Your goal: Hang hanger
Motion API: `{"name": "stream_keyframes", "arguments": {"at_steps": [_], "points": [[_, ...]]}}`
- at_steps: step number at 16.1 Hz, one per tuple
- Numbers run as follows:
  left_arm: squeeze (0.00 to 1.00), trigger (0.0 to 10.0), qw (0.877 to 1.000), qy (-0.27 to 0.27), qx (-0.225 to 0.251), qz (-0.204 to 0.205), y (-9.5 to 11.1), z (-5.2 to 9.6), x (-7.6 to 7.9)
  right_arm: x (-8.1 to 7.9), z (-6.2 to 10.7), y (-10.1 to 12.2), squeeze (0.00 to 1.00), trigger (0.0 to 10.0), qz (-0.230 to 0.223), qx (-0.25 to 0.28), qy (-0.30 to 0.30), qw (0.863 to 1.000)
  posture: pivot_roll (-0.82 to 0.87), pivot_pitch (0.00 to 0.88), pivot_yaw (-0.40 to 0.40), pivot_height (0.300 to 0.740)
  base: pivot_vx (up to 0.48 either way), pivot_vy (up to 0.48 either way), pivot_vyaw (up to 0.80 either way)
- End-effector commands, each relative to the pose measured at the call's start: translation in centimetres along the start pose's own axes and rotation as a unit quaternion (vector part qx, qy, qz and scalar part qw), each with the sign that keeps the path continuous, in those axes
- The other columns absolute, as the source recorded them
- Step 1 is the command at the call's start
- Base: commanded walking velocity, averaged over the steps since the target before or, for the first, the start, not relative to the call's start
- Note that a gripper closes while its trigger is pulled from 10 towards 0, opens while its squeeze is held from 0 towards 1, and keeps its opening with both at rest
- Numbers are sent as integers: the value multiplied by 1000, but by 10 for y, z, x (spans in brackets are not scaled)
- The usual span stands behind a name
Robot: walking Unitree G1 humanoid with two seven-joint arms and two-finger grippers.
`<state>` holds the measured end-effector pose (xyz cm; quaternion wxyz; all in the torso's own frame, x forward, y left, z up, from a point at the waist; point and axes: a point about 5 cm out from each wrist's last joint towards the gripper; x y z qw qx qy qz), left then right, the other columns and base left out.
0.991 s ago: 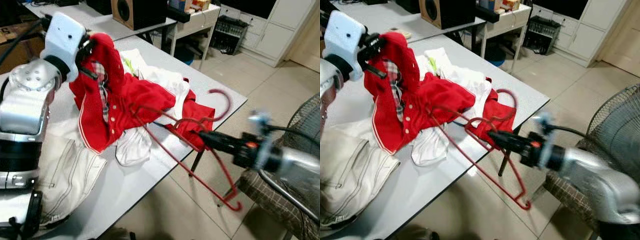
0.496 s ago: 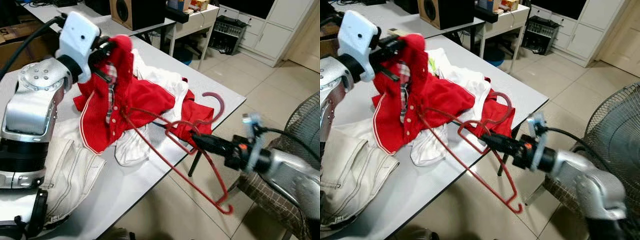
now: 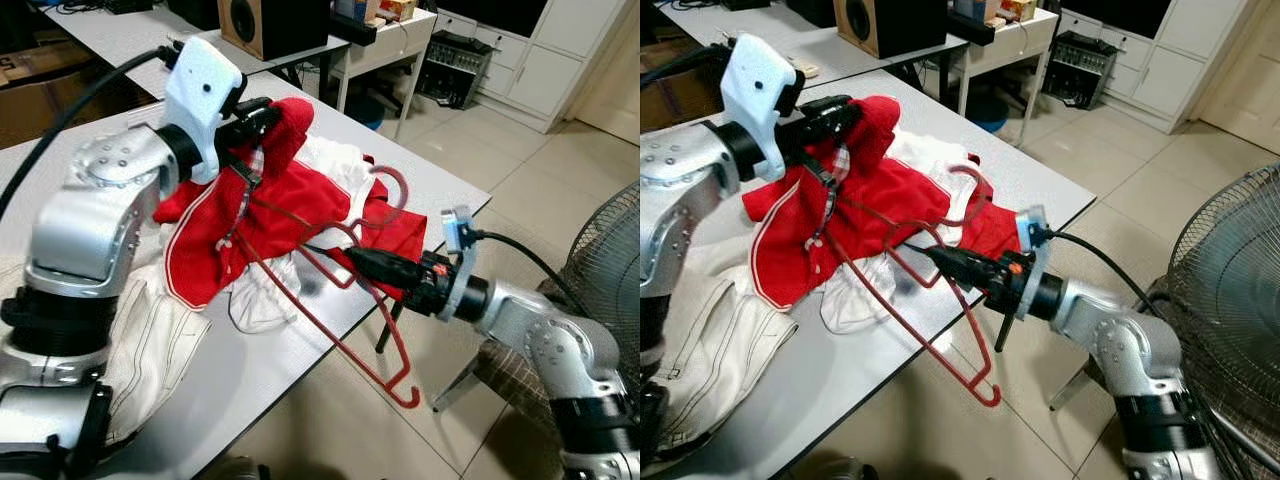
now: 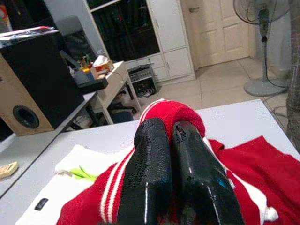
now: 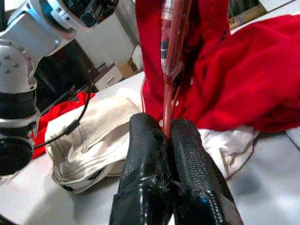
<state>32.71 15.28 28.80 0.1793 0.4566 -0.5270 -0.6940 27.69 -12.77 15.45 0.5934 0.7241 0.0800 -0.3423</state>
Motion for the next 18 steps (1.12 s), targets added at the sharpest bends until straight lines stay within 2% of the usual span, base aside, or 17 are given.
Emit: {"name": "stream_keyframes", "arguments": {"at_steps": [1,3,5,7,8,10,11,12,13,14,15,16,18], "points": [[0,0,1000,16,24,2,14,-1,-4,11,-8,-2,0,10000,-8,-7,-43,999,-39,0,-52,740,0,0,0],[0,0,999,31,39,9,21,1,-11,27,-15,-6,0,10000,-28,-16,-112,993,-47,0,-45,740,0,0,0],[0,0,994,93,53,6,27,7,-35,54,-16,-6,0,10000,-48,-3,-216,975,-47,0,-40,740,0,0,0],[0,0,984,175,36,-17,23,21,-67,63,-9,11,0,10000,-25,18,-247,969,-47,0,-41,740,0,0,0],[0,0,980,193,32,-21,23,25,-74,64,-8,18,0,10000,-19,26,-249,968,-45,0,-42,740,0,0,0],[0,0,950,307,7,-65,20,58,-120,46,-3,84,0,10000,69,94,-195,974,-44,0,-43,740,0,0,0],[0,0,942,327,3,-72,19,67,-127,32,-3,112,0,10000,105,127,-164,973,-45,0,-46,740,0,0,0],[0,0,947,314,-6,-69,13,70,-124,18,-4,129,0,10000,124,148,-128,973,-43,0,-54,740,0,0,0],[0,0,961,272,-24,-47,-2,66,-107,12,-6,127,0,10000,134,127,-107,977,-43,0,-66,740,0,0,0],[0,0,976,213,-44,-15,-22,55,-78,16,-8,106,0,10000,132,78,-102,983,-40,0,-75,740,0,0,0],[0,0,986,152,-64,16,-40,44,-42,24,-8,77,0,10000,120,22,-114,986,-40,0,-81,740,0,0,0],[0,0,991,108,-75,38,-51,36,-14,30,-6,54,0,10000,110,-11,-130,985,-41,0,-84,740,0,0,0],[0,0,993,80,-64,57,-51,26,7,27,-3,40,0,10000,85,-14,-122,989,-43,0,-87,740,0,0,0]]}}
Point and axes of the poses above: a point about 5 cm out from each wrist's last joint towards the gripper, its own z axis pointing back from the gripper into the wrist, its own y axis along the axis of the wrist's last joint, x = y × z, and after that the axes turned 4 degrees about -z, right-handed
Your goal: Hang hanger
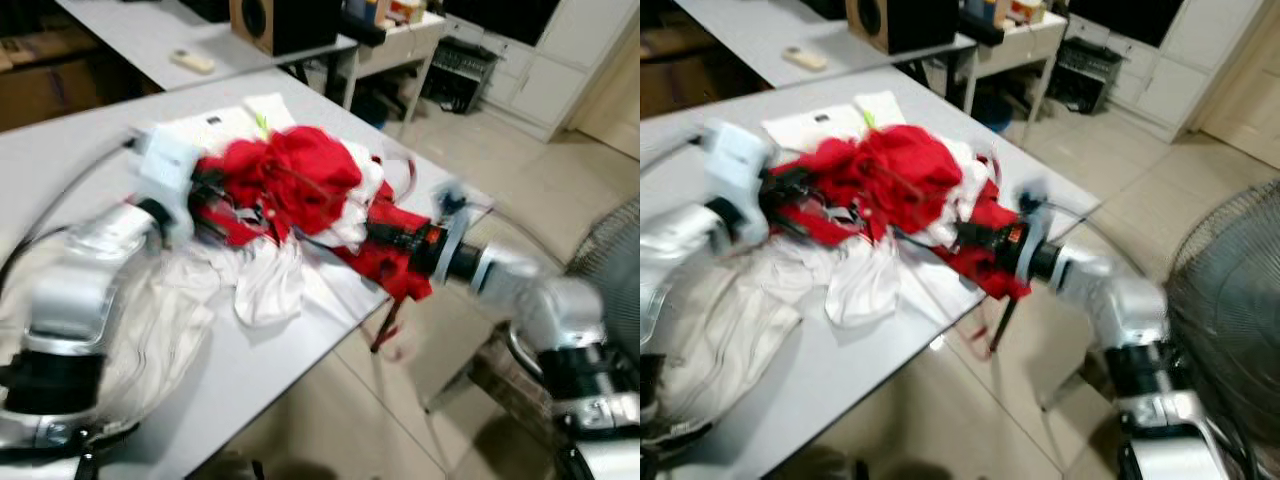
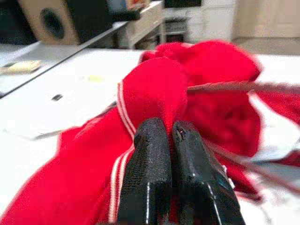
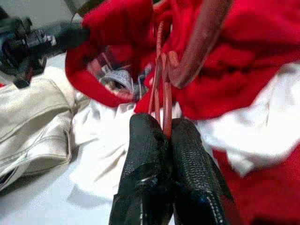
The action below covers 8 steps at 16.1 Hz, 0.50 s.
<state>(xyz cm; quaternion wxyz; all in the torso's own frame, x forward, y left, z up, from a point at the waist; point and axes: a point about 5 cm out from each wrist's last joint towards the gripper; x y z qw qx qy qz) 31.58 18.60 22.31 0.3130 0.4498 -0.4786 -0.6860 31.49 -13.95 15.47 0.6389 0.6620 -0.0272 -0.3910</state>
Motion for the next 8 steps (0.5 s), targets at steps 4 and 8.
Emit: {"name": "stream_keyframes", "arguments": {"at_steps": [4,8], "points": [[0,0,991,56,117,-13,55,-9,-11,-26,20,5,0,10000,-18,40,70,997,-62,0,-65,740,0,0,0],[0,0,983,74,165,26,76,-12,-20,-40,18,-7,0,10000,-44,44,105,993,-68,0,-51,740,0,0,0]]}}
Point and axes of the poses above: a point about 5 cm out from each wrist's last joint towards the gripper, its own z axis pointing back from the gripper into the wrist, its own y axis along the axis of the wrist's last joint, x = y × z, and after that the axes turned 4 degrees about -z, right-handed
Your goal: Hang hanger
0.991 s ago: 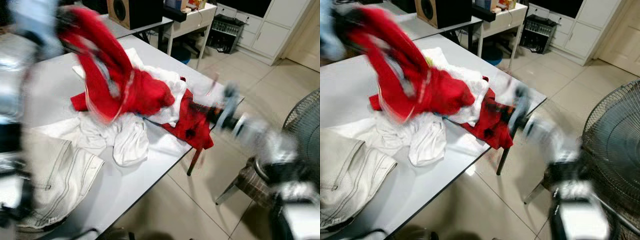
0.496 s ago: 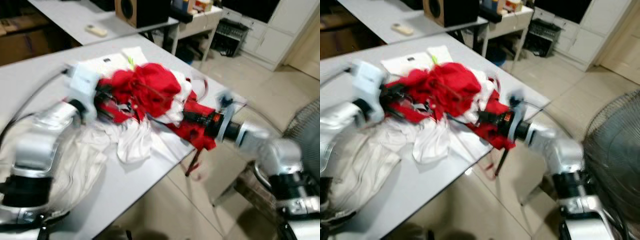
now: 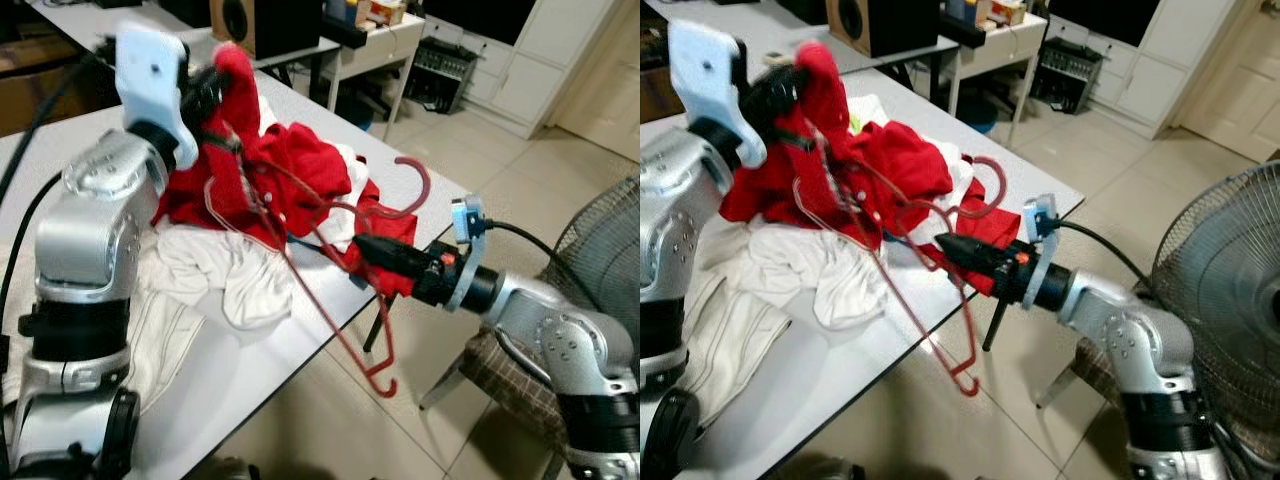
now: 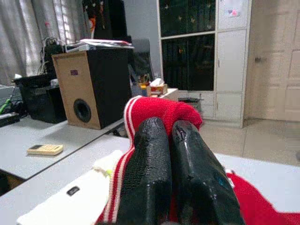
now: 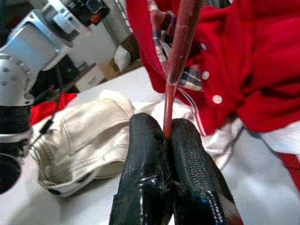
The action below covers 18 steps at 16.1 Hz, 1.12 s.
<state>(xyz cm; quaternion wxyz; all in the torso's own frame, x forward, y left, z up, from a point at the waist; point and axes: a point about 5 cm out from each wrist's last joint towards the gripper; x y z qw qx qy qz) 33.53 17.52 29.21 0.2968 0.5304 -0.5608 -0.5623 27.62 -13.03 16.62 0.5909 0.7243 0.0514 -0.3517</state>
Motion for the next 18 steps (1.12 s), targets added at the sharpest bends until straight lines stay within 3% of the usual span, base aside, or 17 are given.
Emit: {"name": "stream_keyframes", "arguments": {"at_steps": [1,2,6,7,8,10,12,13,14,15,17,18], "points": [[0,0,1000,-16,23,7,11,-4,3,-1,-1,-3,0,10000,-16,1,-8,1000,-68,0,-49,740,0,0,0],[0,0,999,-28,28,8,14,-5,5,6,-3,-9,0,10000,-43,3,-34,998,-64,0,-50,740,0,0,0],[0,0,999,-15,38,-3,20,-6,0,24,3,-20,0,10000,-80,2,-91,993,-60,0,-50,740,0,0,0],[0,0,999,-5,37,-15,23,-4,-8,39,13,-18,0,10000,-72,8,-145,987,-58,0,-50,740,0,0,0],[0,0,999,9,23,-35,22,0,-20,44,20,-11,0,10000,-64,22,-164,984,-58,0,-46,740,0,0,0],[0,0,993,68,-14,-91,14,14,-57,39,30,23,0,10000,-17,64,-152,986,-62,0,-41,740,0,0,0],[0,0,989,99,20,-106,33,27,-84,17,31,70,0,10000,60,111,-101,987,-62,0,-41,740,0,0,0],[0,0,989,103,38,-104,41,31,-89,9,31,82,0,10000,70,130,-80,986,-63,0,-46,740,0,0,0],[0,0,991,85,48,-92,45,34,-90,2,29,90,0,10000,78,131,-62,986,-63,0,-46,740,0,0,0],[0,0,996,11,-14,-86,16,34,-66,17,26,67,0,10000,78,76,-102,989,-59,0,-55,740,0,0,0],[0,0,995,-45,-72,-53,-21,37,-35,30,24,39,0,10000,62,30,-133,989,-59,0,-57,740,0,0,0],[0,0,990,-74,-110,-44,-44,39,-10,37,23,18,0,10000,50,-4,-166,985,-67,0,-57,740,0,0,0]]}}
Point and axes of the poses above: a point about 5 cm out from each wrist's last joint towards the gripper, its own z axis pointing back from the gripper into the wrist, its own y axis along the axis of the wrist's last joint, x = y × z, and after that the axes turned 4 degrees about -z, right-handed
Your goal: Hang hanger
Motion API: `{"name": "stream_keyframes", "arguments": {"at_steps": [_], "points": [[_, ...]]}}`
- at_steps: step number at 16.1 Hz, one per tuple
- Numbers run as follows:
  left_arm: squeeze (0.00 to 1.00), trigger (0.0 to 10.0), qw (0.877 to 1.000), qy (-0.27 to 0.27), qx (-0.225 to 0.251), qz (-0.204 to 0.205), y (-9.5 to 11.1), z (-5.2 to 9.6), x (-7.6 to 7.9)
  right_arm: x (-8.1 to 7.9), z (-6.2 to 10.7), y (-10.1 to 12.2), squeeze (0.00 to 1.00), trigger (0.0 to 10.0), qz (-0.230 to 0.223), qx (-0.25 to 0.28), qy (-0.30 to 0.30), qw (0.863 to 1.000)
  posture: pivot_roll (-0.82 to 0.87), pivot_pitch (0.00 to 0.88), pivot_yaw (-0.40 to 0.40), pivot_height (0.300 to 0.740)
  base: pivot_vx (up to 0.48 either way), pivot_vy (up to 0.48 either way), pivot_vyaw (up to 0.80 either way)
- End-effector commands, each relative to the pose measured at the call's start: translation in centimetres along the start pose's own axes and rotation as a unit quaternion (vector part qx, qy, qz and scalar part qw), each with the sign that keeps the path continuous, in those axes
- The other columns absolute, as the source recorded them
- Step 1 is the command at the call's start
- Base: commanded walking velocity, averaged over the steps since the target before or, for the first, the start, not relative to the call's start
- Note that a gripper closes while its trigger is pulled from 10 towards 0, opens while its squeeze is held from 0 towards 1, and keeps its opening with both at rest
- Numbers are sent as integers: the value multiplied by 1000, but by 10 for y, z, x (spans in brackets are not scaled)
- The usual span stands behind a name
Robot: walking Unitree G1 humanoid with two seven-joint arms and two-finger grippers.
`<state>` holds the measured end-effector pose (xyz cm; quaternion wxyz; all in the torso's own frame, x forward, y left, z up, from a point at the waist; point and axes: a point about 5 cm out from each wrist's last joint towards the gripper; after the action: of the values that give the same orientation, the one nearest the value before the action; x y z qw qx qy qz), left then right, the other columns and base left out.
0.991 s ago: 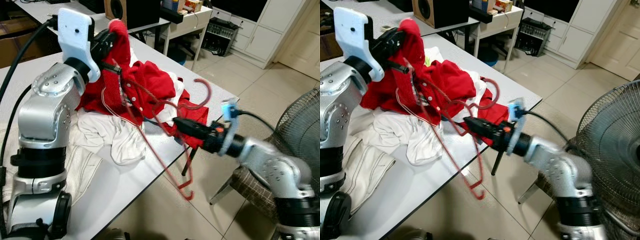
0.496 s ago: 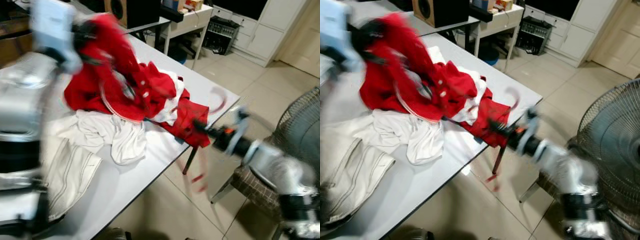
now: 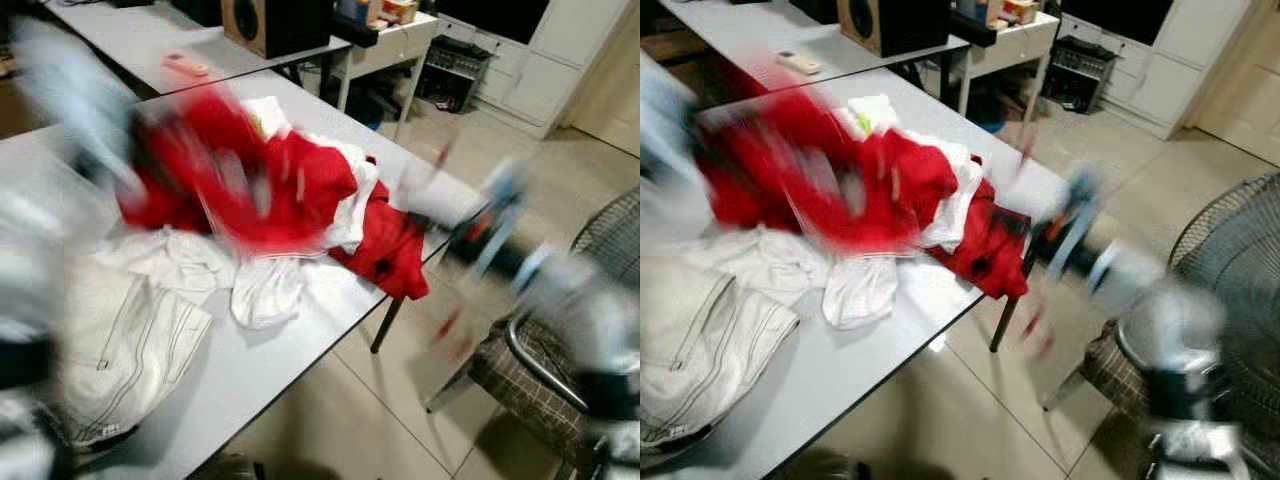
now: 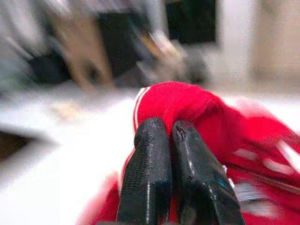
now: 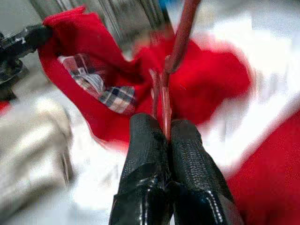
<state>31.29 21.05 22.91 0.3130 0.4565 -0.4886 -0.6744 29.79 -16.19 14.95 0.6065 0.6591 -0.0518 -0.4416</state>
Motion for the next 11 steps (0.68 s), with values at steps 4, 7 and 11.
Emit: {"name": "stream_keyframes", "arguments": {"at_steps": [4,7,11], "points": [[0,0,995,41,82,-29,33,-13,7,-18,10,-13,0,10000,-32,12,34,999,-79,0,-47,740,0,0,0],[0,0,983,132,122,-34,49,-3,-21,-26,15,-28,0,10000,-82,37,46,995,-80,0,-42,740,0,0,0],[0,0,981,69,180,-20,61,-1,-16,-24,12,-37,0,10000,-178,116,2,977,-76,0,-39,740,0,0,0]]}}
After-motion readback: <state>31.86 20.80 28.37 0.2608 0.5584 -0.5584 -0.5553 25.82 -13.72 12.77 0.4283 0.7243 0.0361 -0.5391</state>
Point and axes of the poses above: a point about 5 cm out from each wrist's last joint towards the gripper, its own z axis pointing back from the gripper into the wrist, its own y axis along the axis of the wrist's last joint, x = y × z, and after that the axes turned 4 degrees about -z, right-handed
